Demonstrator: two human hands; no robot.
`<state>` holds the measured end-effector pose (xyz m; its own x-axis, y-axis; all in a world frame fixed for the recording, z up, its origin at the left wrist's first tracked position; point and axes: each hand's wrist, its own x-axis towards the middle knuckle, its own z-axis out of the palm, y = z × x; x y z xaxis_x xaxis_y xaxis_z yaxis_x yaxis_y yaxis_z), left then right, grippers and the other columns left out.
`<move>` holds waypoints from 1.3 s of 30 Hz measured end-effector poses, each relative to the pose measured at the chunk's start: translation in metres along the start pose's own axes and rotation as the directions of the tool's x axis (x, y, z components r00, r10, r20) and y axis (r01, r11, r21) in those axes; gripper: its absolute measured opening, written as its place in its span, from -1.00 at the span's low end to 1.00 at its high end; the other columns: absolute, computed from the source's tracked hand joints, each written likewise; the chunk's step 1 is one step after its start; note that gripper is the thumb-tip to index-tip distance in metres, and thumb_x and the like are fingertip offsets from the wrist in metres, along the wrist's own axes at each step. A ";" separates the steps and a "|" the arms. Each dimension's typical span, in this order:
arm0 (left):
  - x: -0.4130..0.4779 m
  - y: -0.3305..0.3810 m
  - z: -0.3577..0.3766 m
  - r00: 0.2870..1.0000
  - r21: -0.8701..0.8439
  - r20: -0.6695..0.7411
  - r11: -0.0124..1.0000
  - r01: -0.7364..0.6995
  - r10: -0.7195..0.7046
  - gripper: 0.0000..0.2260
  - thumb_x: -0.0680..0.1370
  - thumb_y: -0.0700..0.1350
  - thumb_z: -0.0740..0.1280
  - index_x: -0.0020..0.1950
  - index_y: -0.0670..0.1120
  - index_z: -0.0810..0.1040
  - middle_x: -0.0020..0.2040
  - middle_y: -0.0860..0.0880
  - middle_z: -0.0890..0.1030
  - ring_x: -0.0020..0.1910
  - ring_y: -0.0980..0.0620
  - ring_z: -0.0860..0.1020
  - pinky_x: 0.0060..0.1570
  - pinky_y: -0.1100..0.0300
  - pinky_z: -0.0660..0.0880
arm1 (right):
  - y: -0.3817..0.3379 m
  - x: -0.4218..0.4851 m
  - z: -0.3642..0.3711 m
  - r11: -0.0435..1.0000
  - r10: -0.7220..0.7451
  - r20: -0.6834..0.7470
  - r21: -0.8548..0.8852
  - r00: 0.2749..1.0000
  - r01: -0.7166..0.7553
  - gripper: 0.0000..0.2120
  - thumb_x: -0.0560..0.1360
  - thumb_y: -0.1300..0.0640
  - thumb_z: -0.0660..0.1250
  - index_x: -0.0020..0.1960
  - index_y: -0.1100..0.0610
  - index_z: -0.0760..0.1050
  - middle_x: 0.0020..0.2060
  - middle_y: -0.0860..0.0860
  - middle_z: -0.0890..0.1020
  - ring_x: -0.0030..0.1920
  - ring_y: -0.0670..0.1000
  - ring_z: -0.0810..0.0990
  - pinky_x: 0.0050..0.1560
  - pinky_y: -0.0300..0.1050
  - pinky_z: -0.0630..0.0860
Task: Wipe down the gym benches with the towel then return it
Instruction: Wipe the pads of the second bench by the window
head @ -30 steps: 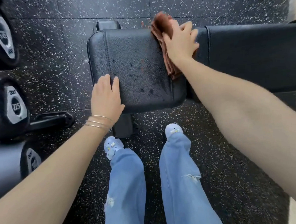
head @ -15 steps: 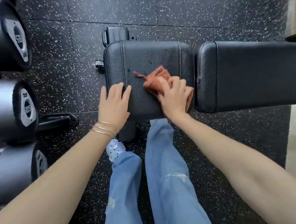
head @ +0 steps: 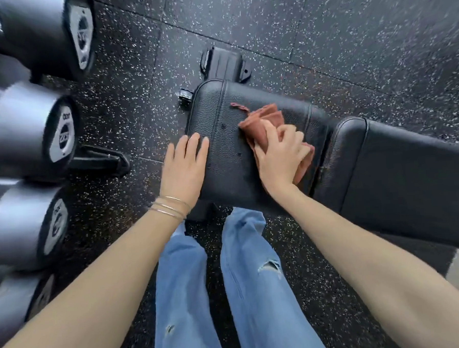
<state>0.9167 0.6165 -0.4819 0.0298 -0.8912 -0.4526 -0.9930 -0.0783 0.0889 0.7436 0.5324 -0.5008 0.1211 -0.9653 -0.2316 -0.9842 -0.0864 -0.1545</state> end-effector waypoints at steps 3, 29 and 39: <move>0.000 -0.003 -0.003 0.998 -0.051 0.055 0.998 0.028 -0.025 -0.23 0.36 -0.16 0.51 0.49 -0.14 0.22 0.45 -0.19 0.31 0.43 -0.21 0.30 0.38 -0.19 0.25 | -0.037 0.040 -0.004 1.000 0.003 -0.027 0.014 1.000 -0.002 -0.64 0.49 -0.06 0.29 0.28 -0.06 0.43 0.10 0.09 0.44 0.12 0.17 0.37 0.05 0.11 0.27; -0.009 -0.068 -0.007 0.971 -0.285 0.114 0.929 0.236 -0.211 -0.27 0.44 -0.14 0.46 0.49 -0.20 0.16 0.44 -0.20 0.25 0.34 -0.23 0.32 0.30 -0.07 0.31 | -0.071 0.046 0.011 0.952 -0.296 -0.015 -0.092 0.955 0.294 -0.56 0.42 -0.14 0.29 0.26 -0.03 0.45 0.12 0.12 0.48 0.16 0.17 0.38 0.04 0.09 0.30; -0.014 -0.077 -0.015 0.991 -0.233 0.122 0.968 0.090 -0.063 -0.33 0.44 -0.24 0.40 0.49 -0.20 0.17 0.43 -0.19 0.26 0.32 -0.24 0.34 0.23 -0.08 0.37 | -0.075 0.010 0.026 0.897 -0.441 -0.101 -0.079 0.892 0.434 -0.63 0.31 -0.16 0.39 0.09 -0.09 0.56 -0.05 0.07 0.55 -0.02 0.16 0.46 -0.10 0.03 0.33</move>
<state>0.9941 0.6281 -0.4696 0.0783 -0.8236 -0.5618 -0.9322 -0.2603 0.2516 0.8224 0.5352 -0.5162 0.5287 -0.8478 -0.0413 -0.8407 -0.5163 -0.1635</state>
